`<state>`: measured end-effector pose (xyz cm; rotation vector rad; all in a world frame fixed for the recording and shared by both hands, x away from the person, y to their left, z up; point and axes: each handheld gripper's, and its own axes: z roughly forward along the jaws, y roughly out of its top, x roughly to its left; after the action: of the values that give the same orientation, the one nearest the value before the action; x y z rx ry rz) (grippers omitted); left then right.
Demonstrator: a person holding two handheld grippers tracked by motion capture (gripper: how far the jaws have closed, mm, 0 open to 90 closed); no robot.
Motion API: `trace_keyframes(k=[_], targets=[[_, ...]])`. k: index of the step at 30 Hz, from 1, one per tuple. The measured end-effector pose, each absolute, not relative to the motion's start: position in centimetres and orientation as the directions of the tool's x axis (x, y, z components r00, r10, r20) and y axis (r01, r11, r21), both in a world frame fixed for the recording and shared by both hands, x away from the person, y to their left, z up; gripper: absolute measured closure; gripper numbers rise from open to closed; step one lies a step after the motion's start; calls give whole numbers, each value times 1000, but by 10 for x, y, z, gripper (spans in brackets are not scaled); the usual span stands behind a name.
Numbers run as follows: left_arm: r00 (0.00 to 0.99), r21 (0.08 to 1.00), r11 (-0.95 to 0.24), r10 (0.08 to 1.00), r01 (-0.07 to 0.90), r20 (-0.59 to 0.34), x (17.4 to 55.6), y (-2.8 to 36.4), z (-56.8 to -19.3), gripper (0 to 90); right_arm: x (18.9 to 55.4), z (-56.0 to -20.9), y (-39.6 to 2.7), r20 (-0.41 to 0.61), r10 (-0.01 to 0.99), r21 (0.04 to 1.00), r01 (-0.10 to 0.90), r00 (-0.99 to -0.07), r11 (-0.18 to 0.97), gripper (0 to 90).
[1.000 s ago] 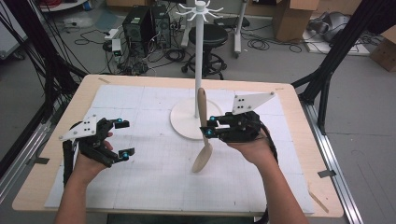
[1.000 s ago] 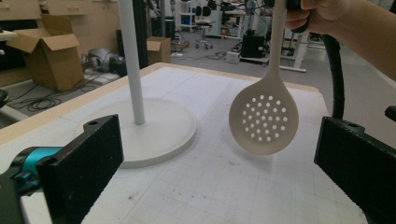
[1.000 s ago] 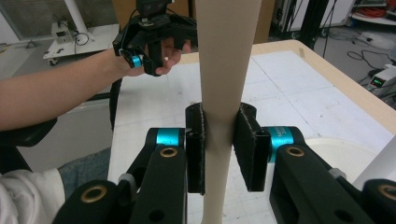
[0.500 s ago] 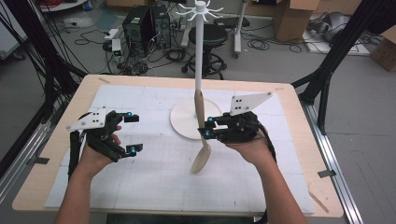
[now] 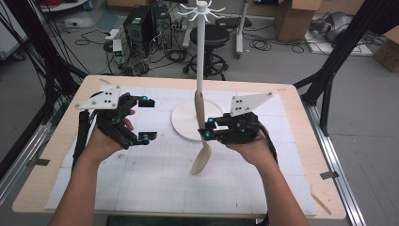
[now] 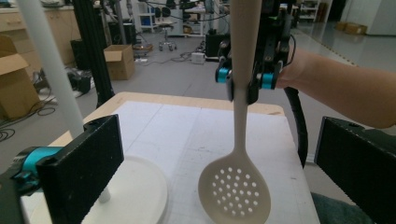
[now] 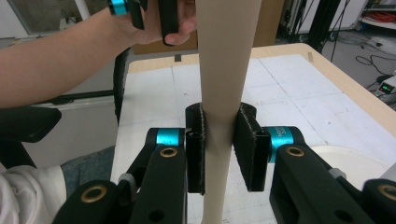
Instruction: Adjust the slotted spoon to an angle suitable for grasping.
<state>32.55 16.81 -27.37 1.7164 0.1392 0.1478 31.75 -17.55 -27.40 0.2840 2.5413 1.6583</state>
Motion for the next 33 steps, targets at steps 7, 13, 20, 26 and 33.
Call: trace_keyframes(k=[7, 13, 20, 26, 33], targets=[[991, 989, -149, 130, -20, 40, 326, 147, -255, 18, 317, -274, -173, 19, 200, 914, 98, -980, 394, 754], [993, 986, -163, 114, -19, 38, 330, 133, -251, 18, 317, -273, -171, 20, 194, 913, 97, -981, 397, 754], [993, 987, -160, 115, 11, 8, 334, 120, -251, 18, 316, -272, -166, 16, 180, 913, 88, -983, 397, 754], [995, 988, -156, 103, 2, 14, 335, 111, -249, 87, 316, -271, -162, 13, 170, 914, 80, -985, 397, 754], [997, 990, -140, 78, 3, 8, 335, 103, -245, 144, 315, -271, -157, 11, 157, 915, 73, -988, 396, 754]])
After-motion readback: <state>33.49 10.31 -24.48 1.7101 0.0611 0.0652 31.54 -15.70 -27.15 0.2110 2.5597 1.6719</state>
